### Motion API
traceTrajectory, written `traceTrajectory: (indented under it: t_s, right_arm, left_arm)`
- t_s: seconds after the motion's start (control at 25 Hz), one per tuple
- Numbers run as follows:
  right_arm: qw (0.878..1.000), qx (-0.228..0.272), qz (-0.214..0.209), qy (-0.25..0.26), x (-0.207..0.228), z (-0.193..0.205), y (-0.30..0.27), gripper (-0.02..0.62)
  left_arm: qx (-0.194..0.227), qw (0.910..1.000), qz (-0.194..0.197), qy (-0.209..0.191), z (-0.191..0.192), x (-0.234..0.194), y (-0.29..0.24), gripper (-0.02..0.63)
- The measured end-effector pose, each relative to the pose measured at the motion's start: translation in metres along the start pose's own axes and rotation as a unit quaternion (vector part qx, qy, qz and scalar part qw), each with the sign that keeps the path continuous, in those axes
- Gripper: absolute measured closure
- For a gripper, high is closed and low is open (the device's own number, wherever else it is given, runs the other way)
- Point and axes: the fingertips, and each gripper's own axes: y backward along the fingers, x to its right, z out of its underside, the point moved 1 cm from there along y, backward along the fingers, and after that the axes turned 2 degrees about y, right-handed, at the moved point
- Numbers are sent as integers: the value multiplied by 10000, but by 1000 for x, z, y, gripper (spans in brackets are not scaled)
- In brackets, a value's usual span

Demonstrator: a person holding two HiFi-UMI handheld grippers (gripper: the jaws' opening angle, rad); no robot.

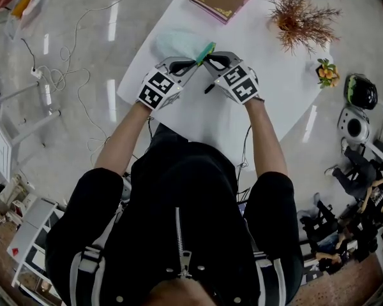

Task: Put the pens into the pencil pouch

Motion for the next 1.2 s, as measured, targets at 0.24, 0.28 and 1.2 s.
traceTrajectory:
  t_s: [0.24,0.28,1.2]
  right_arm:
    - [9998,162,79,-71,3,-8,-6,528]
    - [9997,201,91,-80,3,-8,-8,528]
    - [9916,392,1053,-634,24,20,16,480]
  left_arm:
    - [234,9991,192,283,-8,1,4,568]
    - [270,9989,227,307,-10,2,6,569]
    - [295,9979,-112,567,-10,-14,2,568]
